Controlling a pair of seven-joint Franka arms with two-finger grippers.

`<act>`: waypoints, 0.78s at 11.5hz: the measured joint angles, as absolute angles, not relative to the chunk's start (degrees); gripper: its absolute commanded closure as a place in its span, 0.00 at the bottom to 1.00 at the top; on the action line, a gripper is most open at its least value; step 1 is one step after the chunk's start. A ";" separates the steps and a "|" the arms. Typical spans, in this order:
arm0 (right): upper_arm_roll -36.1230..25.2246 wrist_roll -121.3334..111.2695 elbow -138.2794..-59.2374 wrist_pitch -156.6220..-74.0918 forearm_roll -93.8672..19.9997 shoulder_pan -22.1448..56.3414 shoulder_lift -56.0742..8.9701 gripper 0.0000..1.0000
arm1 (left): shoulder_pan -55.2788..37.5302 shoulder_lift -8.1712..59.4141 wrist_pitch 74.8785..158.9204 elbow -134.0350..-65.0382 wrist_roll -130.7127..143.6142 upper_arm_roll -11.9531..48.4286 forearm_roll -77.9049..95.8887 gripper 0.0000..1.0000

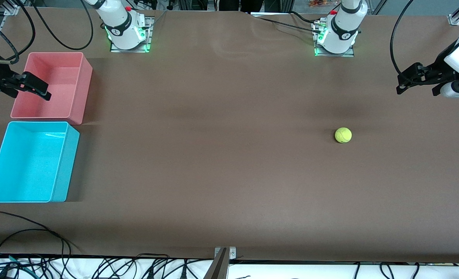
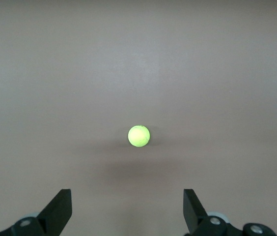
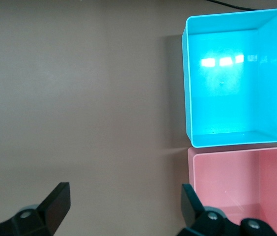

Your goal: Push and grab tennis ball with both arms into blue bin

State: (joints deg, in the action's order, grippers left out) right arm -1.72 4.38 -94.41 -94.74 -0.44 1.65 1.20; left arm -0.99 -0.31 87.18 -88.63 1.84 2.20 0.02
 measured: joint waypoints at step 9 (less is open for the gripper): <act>-1.72 4.38 -94.41 -94.74 -0.44 1.65 1.17 0.00 | -0.90 -0.27 86.62 -88.63 1.84 2.19 0.02 0.00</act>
